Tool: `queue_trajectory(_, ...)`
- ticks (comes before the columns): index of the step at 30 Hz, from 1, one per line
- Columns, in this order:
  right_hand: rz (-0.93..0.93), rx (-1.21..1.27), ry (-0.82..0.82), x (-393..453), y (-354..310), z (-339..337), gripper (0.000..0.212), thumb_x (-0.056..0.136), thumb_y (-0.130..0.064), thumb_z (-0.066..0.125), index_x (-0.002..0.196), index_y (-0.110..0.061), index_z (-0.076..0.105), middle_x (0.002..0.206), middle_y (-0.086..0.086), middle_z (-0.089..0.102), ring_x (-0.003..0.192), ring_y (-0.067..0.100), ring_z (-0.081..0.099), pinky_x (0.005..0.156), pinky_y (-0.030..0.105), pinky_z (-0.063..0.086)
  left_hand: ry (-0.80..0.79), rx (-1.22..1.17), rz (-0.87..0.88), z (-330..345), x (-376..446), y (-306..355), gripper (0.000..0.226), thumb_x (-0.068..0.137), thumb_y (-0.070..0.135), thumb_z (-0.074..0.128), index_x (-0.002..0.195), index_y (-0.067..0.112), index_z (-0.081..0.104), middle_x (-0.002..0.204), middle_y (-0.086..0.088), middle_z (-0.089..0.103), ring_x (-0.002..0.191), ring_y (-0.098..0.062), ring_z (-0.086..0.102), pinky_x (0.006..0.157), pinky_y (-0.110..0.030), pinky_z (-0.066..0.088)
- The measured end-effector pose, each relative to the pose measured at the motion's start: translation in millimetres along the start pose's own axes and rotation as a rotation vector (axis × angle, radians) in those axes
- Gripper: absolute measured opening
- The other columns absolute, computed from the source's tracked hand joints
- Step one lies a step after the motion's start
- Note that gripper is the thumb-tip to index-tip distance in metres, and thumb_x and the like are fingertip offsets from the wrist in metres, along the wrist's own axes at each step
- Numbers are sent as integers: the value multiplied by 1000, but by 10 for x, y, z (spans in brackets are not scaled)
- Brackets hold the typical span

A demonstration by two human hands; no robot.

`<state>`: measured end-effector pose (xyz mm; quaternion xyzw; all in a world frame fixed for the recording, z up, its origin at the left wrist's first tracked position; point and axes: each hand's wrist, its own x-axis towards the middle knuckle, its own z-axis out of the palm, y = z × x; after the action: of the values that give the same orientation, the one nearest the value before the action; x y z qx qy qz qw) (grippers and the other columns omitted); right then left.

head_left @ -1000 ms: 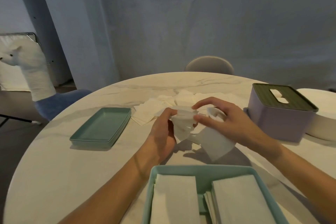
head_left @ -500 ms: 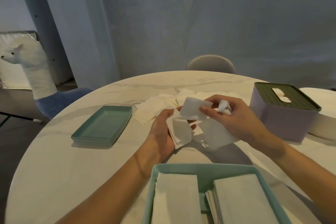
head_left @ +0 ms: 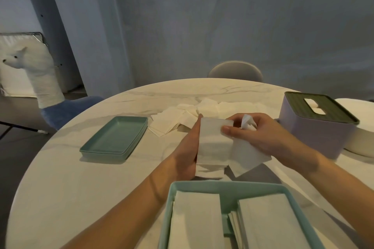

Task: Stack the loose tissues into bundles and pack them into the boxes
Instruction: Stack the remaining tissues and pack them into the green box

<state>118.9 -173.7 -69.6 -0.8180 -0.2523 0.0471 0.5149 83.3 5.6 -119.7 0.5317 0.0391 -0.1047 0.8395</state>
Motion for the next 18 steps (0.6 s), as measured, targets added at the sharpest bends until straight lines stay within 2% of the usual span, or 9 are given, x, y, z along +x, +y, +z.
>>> queue_trajectory(2, -29, -68, 50, 15, 34, 43, 19, 82, -51, 75, 97, -38, 73, 91, -19, 69, 87, 9, 64, 72, 22, 48, 111, 74, 28, 38, -45, 48, 64, 98, 73, 29, 121, 25, 65, 104, -8, 76, 99, -25, 71, 92, -45, 56)
queue_trajectory(3, -56, -107, 69, 23, 49, 67, 23, 82, -52, 74, 101, -40, 72, 97, -20, 68, 92, 9, 61, 77, 24, 45, 156, 136, 27, 64, -74, 80, 65, 95, 77, 26, 116, 29, 64, 100, -5, 76, 95, -23, 71, 90, -42, 58)
queue_trajectory(7, -96, -210, 100, 52, 118, 119, 21, 82, -52, 74, 100, -40, 73, 108, -22, 66, 102, 8, 57, 86, 28, 38, 175, 317, -2, 147, -140, 95, 82, 73, 90, 23, 133, 41, 51, 134, -3, 65, 121, -27, 62, 108, -48, 51)
queue_trajectory(8, -92, -222, 105, 54, 124, 123, 19, 83, -51, 75, 98, -39, 72, 107, -20, 67, 101, 9, 58, 84, 27, 39, 181, 328, -3, 153, -134, 93, 77, 77, 89, 22, 128, 41, 53, 127, 0, 68, 115, -24, 65, 100, -43, 55)
queue_trajectory(10, -89, -228, 122, 66, 143, 120, 19, 83, -50, 75, 96, -36, 72, 105, -15, 69, 96, 9, 59, 78, 25, 40, 150, 309, -2, 115, -99, 88, 61, 92, 80, 16, 107, 37, 57, 91, 9, 76, 87, -13, 71, 72, -26, 60)
queue_trajectory(11, -96, -228, 135, 68, 144, 111, 20, 84, -50, 74, 97, -35, 71, 104, -14, 69, 94, 9, 59, 75, 23, 41, 146, 283, -5, 126, -110, 97, 60, 95, 77, 14, 103, 36, 58, 79, 11, 76, 77, -10, 73, 64, -24, 60)
queue_trajectory(12, -102, -219, 154, 66, 141, 97, 20, 84, -50, 73, 97, -34, 71, 103, -14, 69, 93, 9, 59, 73, 22, 41, 147, 265, 0, 88, -90, 86, 63, 96, 76, 14, 104, 35, 61, 77, 10, 77, 75, -10, 74, 66, -25, 61)
queue_trajectory(15, -105, -119, 177, 45, 52, 1, 16, 86, -46, 74, 94, -33, 74, 94, -16, 72, 87, 7, 63, 66, 18, 43, 149, 179, 18, -4, -55, 71, 72, 95, 78, 19, 114, 30, 70, 102, -1, 79, 98, -22, 74, 91, -40, 59)
queue_trajectory(18, -75, 141, 11, -11, -71, -132, 27, 78, -46, 77, 96, -26, 76, 90, -10, 73, 82, 8, 67, 67, 20, 54, 138, 60, 8, -78, -42, 100, 73, 98, 76, 23, 126, 24, 66, 106, -9, 78, 90, -28, 75, 82, -43, 60)
